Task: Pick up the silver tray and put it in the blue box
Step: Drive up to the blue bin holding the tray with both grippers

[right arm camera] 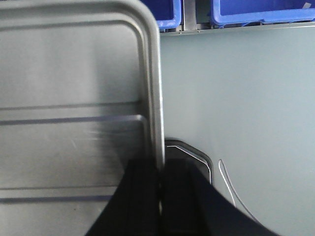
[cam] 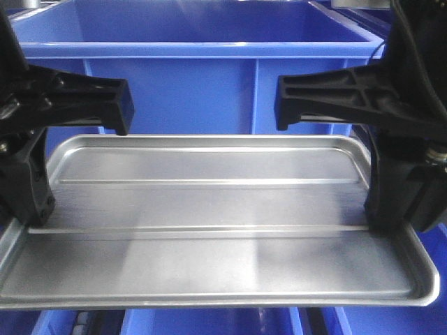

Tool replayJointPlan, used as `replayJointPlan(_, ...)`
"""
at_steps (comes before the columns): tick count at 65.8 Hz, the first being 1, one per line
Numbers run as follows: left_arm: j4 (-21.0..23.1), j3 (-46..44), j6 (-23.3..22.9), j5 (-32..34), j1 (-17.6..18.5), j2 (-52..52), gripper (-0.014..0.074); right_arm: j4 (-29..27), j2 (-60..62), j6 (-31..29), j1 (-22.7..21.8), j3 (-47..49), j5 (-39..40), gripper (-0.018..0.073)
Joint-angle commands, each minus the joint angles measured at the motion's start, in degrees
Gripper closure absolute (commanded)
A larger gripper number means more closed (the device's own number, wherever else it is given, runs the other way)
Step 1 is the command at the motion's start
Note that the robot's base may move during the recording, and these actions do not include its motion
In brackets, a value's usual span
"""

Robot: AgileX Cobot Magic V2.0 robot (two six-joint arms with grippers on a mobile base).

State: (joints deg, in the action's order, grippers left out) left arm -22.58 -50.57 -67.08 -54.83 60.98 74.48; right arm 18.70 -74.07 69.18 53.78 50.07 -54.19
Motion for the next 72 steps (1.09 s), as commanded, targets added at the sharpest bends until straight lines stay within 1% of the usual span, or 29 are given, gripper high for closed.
replayJointPlan(1, -0.3, -1.5, -0.5, 2.7, 0.6, -1.9, 0.061, 1.5, 1.8, 0.3, 0.1, 1.7, 3.4, 0.0503)
replayJointPlan(72, -0.3, -1.5, -0.5, 2.7, 0.6, -1.9, 0.061, 1.5, 1.8, 0.3, 0.1, 1.7, 3.4, 0.0503)
